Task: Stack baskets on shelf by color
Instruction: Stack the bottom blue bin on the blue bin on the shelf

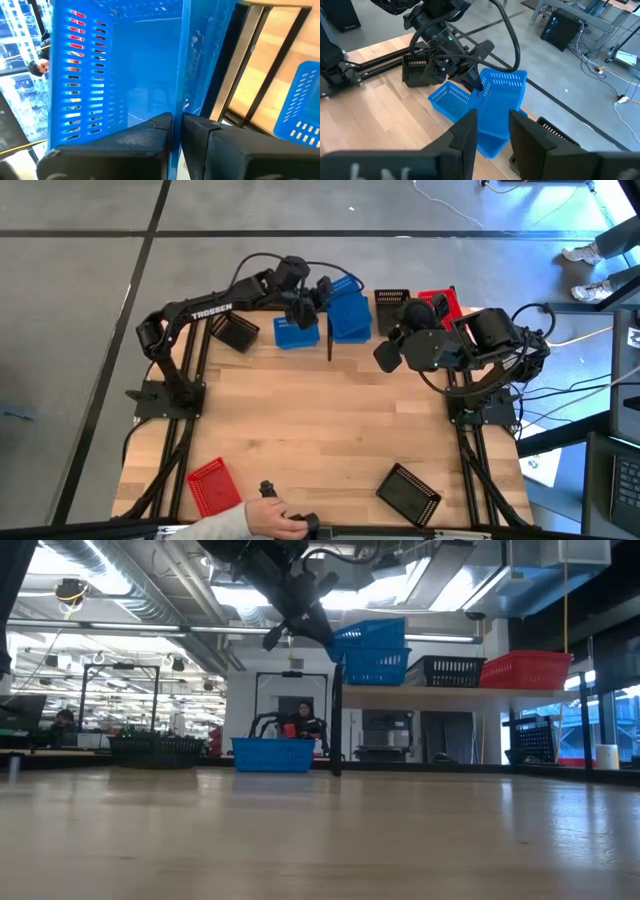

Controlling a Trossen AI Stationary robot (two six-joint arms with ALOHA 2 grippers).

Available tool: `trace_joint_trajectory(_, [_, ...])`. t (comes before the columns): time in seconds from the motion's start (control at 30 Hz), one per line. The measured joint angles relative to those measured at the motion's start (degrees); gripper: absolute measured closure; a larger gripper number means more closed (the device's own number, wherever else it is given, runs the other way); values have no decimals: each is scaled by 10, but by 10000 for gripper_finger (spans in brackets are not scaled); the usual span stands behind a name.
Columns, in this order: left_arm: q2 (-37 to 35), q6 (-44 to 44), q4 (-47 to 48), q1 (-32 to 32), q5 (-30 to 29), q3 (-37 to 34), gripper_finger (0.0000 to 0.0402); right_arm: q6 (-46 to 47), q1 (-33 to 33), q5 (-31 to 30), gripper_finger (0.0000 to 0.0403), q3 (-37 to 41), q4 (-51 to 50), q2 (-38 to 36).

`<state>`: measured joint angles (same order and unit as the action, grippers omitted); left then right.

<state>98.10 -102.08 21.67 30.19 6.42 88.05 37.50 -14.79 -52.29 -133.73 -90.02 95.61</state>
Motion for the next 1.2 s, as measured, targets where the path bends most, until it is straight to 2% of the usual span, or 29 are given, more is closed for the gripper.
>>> trace_joint_trajectory(0.3, [0, 13, -20, -21, -40, 0, 349, 14, 0, 0, 292, 0, 0, 0])
trace_joint_trajectory(0.53, [0, 14, -26, -23, -45, 0, 350, 14, 0, 0, 292, 0, 0, 0])
trace_joint_trajectory(0.8, [-6, 24, -44, -22, -89, 0, 347, 13, 0, 0, 292, 0, 0, 0])
trace_joint_trajectory(0.9, [-22, 76, -60, -21, -85, 0, 347, 1, 0, 2, 293, 0, 0, 0])
trace_joint_trajectory(0.97, [-36, 133, -71, -20, -76, 0, 346, -10, 0, 27, 292, 0, 0, 0])
trace_joint_trajectory(1.2, [-105, 421, -53, -2, -48, 0, 346, -51, 5, 129, 293, 12, 1, 4])
